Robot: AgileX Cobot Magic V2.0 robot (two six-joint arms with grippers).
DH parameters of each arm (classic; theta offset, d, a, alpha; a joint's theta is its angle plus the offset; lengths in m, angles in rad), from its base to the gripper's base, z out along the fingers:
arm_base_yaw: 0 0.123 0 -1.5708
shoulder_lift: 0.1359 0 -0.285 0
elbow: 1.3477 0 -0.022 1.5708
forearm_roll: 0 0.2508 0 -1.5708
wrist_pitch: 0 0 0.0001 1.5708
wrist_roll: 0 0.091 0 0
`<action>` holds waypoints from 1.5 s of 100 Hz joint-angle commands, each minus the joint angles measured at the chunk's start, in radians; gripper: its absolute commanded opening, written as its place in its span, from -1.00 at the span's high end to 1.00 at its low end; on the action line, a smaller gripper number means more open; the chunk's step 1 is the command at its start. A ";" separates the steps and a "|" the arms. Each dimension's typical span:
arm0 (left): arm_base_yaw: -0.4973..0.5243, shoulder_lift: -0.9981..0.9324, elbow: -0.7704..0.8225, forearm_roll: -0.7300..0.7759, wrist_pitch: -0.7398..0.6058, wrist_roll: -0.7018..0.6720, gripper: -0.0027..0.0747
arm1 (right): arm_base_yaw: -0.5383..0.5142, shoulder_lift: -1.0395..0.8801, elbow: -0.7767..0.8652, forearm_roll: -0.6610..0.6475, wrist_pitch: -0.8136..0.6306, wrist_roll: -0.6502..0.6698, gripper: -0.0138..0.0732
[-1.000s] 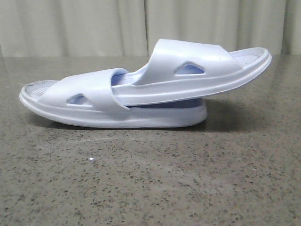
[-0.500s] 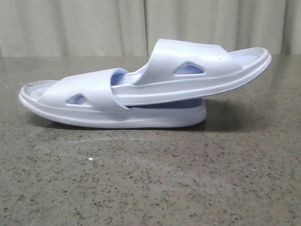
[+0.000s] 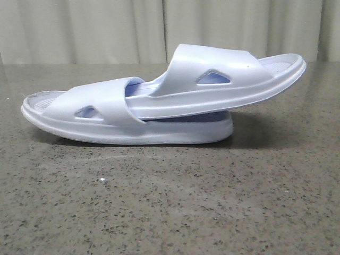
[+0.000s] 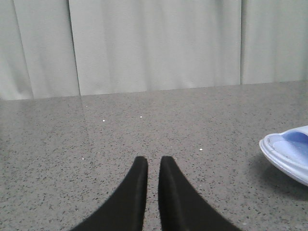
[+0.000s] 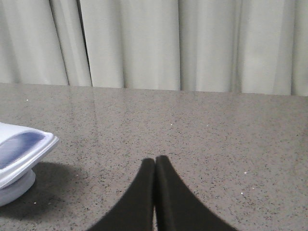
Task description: Insert blue slippers together front up
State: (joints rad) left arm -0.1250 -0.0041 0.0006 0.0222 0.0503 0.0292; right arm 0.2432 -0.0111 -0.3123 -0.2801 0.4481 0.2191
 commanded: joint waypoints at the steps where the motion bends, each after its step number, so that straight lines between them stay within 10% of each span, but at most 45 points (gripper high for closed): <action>1: 0.003 -0.029 0.011 -0.008 -0.071 -0.010 0.89 | -0.008 0.001 -0.026 -0.012 -0.075 -0.008 0.93; 150: 0.003 -0.029 0.011 -0.008 -0.071 -0.010 0.89 | -0.215 -0.019 0.344 0.221 -0.467 -0.087 0.93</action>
State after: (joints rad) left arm -0.1234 -0.0041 0.0006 0.0222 0.0526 0.0292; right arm 0.0332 -0.0111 0.0099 -0.0627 0.0677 0.1441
